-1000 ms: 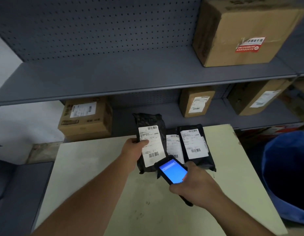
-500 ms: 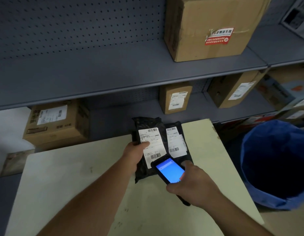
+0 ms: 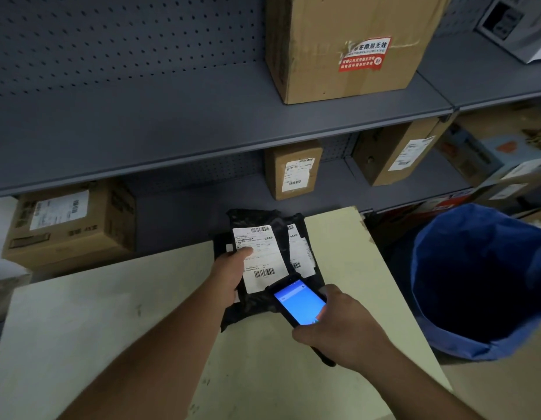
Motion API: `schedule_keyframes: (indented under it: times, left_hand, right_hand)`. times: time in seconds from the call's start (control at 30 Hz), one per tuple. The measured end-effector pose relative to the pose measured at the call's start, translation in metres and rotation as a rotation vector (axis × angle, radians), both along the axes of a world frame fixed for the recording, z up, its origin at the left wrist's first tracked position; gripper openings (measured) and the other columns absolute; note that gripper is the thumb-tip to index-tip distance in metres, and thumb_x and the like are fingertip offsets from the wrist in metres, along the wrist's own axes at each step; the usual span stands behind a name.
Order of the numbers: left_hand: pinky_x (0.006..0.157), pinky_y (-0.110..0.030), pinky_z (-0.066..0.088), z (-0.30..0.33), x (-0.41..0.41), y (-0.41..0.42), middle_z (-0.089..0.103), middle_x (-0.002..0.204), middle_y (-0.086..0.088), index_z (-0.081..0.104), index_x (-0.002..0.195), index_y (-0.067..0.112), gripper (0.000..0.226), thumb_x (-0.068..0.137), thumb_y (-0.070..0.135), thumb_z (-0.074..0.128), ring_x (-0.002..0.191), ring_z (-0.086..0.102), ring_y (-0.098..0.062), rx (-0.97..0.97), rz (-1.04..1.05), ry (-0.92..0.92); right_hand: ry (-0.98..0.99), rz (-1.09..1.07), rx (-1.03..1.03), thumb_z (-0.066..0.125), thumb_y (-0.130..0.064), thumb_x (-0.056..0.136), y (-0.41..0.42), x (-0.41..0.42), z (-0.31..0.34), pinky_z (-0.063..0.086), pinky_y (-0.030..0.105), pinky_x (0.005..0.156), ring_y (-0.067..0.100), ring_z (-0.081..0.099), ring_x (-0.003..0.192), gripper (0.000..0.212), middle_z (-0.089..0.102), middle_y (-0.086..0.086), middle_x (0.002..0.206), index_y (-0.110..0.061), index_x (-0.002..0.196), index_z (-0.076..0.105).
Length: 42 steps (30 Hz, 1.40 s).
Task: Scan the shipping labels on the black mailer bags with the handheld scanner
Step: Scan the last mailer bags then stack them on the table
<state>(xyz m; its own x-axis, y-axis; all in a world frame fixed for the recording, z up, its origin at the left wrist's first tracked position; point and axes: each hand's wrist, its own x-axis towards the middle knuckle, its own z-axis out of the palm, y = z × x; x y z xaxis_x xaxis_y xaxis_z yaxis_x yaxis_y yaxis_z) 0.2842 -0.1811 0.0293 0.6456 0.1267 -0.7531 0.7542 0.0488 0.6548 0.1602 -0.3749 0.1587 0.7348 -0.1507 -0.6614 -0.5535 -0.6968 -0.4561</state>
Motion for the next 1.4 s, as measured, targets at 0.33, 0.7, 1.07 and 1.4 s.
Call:
schedule_keyframes:
  times: [0.33,0.7,1.07,1.4]
  left_hand:
    - [0.098,-0.048,0.057,-0.009,-0.009,-0.006,0.078,0.112,-0.004,0.071,0.116,0.024,0.029,0.094,0.043,0.069,0.103,0.073,-0.029,0.064,-0.05,0.053]
    - [0.088,-0.04,0.059,0.001,-0.022,0.018,0.08,0.109,-0.005,0.074,0.113,0.02,0.02,0.099,0.031,0.064,0.103,0.074,-0.027,0.022,-0.038,-0.005]
    - [0.115,-0.048,0.045,0.004,-0.057,0.072,0.06,0.14,-0.004,0.06,0.139,0.017,0.052,0.095,0.043,0.068,0.127,0.057,-0.026,0.103,0.011,-0.051]
    - [0.09,-0.027,0.042,0.014,-0.113,0.131,0.058,0.147,0.0,0.051,0.149,0.024,0.058,0.096,0.041,0.066,0.106,0.055,-0.016,0.339,-0.121,-0.139]
  right_hand:
    - [0.014,0.012,-0.002,0.079,-0.039,0.072,0.004,-0.004,-0.005,0.055,0.032,0.065,0.021,0.075,0.086,0.051,0.066,-0.003,0.1,-0.021,0.113,0.054]
    - [0.008,0.024,0.007,0.077,-0.037,0.071,0.023,-0.015,-0.006,0.058,0.035,0.062,0.023,0.072,0.061,0.056,0.075,0.004,0.094,-0.02,0.118,0.052]
    - [-0.035,0.049,-0.001,0.077,-0.04,0.066,0.07,-0.025,-0.015,0.05,0.031,0.056,0.016,0.062,0.051,0.046,0.071,0.002,0.086,-0.023,0.099,0.051]
    - [-0.054,0.033,0.001,0.078,-0.04,0.068,0.125,-0.039,-0.033,0.047,0.029,0.052,0.018,0.065,0.054,0.047,0.072,0.005,0.088,-0.022,0.099,0.048]
